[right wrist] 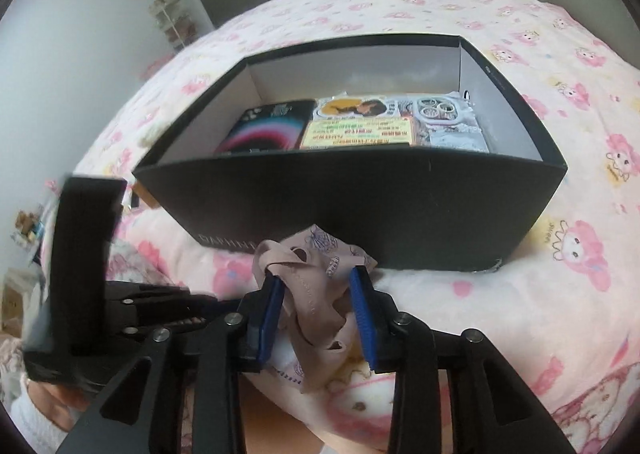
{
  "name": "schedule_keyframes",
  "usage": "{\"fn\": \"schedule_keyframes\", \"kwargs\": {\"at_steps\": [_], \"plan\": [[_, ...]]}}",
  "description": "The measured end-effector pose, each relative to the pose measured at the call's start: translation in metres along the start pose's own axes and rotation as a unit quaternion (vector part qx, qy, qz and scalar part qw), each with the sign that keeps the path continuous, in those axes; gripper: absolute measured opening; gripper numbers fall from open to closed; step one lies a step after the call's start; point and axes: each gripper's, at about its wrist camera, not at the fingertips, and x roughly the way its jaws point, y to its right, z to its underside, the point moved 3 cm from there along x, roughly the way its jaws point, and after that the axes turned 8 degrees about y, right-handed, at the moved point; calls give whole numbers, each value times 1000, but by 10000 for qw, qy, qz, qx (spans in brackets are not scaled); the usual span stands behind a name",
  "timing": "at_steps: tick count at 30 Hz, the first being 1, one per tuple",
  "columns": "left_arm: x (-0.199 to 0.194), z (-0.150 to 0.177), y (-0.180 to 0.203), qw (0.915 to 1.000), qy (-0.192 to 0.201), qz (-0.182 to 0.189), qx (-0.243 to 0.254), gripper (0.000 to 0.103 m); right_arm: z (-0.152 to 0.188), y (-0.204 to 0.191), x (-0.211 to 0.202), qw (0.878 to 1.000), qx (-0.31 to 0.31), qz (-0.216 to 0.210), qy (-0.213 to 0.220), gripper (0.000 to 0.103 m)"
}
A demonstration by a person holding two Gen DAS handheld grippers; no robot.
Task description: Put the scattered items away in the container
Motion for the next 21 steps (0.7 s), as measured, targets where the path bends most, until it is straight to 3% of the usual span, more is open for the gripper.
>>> {"fn": "schedule_keyframes", "kwargs": {"at_steps": [4,6,7,8,10,12,13,14,15,16,18,19,20,21], "plan": [[-23,-3,-4,9987,277,-415,77,0,5,28,-2,9945,141,1018,-204,30],[-31,2,-6,9989,207,-418,90,0,9,46,-6,9898,219,1356,-369,30],[-29,5,-5,9996,96,-262,44,7,11,52,-9,9885,276,1429,-417,30],[-21,3,-2,9999,-31,-100,-19,22,10,56,-15,9887,336,1408,-387,31],[-5,5,3,9997,-218,-33,-105,40,5,51,-26,9930,325,1123,-188,37],[6,13,6,9990,-434,40,-118,41,-4,37,-36,9981,280,551,65,45],[8,16,9,9990,-439,28,-76,46,-9,29,-39,9993,286,142,216,47],[10,17,12,9992,-405,14,-19,51,-12,21,-39,9988,301,-225,302,57],[12,18,14,9992,-393,17,19,54,-14,14,-35,9983,277,-447,260,65],[13,18,14,9992,-398,12,20,56,-13,8,-29,9985,197,-494,144,65],[14,19,13,9992,-406,30,-15,51,-9,-5,-4,9989,-265,-331,-220,65],[13,20,14,9992,-406,44,32,34,-5,-8,12,9977,-459,-259,-415,65],[12,21,16,9992,-380,21,81,29,-2,-7,26,9968,-425,-248,-627,65],[10,21,16,9994,-342,-29,103,24,1,-2,38,9959,-256,-265,-821,54]]}}
